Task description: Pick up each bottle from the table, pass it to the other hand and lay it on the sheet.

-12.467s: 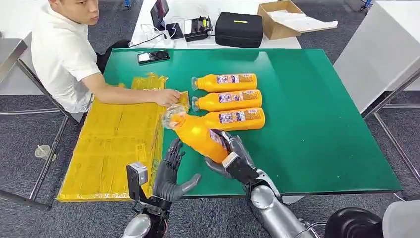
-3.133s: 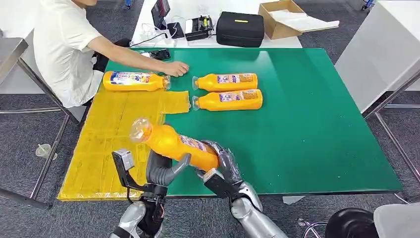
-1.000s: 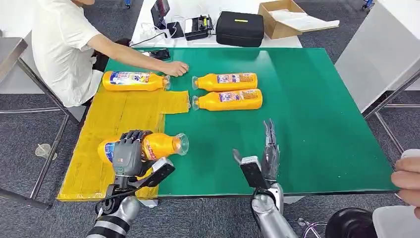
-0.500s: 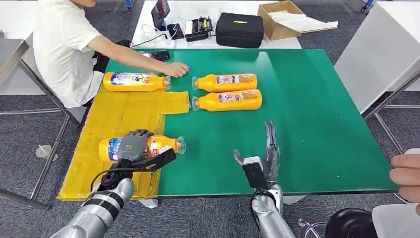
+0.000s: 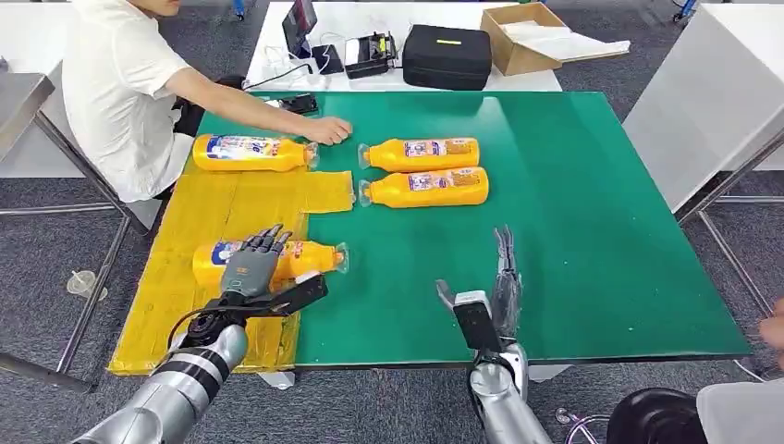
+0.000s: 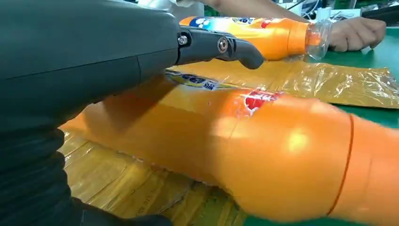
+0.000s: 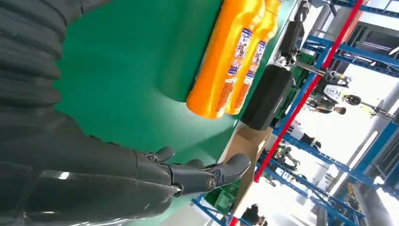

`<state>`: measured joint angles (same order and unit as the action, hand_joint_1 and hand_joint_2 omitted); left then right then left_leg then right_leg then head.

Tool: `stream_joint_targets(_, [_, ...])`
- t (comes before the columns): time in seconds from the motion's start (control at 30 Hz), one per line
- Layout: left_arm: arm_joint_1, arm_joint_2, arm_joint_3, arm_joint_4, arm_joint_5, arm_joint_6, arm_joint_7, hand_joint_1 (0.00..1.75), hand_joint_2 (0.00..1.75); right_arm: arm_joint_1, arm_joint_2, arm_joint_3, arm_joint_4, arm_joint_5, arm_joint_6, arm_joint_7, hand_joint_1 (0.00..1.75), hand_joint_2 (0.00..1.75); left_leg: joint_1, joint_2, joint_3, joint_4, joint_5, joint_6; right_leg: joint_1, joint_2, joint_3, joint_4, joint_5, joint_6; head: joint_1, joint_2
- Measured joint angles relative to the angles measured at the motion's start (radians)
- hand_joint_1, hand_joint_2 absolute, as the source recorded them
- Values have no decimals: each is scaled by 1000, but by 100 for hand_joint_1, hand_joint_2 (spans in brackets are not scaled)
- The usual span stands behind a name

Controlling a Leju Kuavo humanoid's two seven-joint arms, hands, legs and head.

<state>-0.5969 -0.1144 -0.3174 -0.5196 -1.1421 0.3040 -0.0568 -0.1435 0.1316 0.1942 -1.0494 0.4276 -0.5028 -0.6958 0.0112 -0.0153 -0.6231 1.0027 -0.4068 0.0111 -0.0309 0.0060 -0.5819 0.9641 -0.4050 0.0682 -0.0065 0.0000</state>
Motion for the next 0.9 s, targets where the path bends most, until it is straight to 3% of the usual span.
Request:
stream_joint_targets(0.43, [-9, 0, -1, 8, 2, -31, -9, 0, 175, -3, 0, -4, 9, 0, 0, 0, 0, 175, 0, 0, 1, 0, 0, 0, 0, 0, 1, 0, 0, 0, 0, 0])
stream_joint_targets(0.67, [-32, 27, -32, 7, 51, -204, -121, 0, 175, -3, 0, -6, 21, -8, -14, 0, 0, 175, 0, 0, 2, 0, 0, 0, 0, 0, 3, 0, 0, 0, 0, 0])
stream_joint_targets(0.9, [-32, 55, -79, -2, 111, -218, -200, 0, 175, -11, -2, 6, 37, -55, -36, 0, 0, 175, 0, 0, 4, 0, 0, 0, 0, 0, 4, 0, 0, 0, 0, 0])
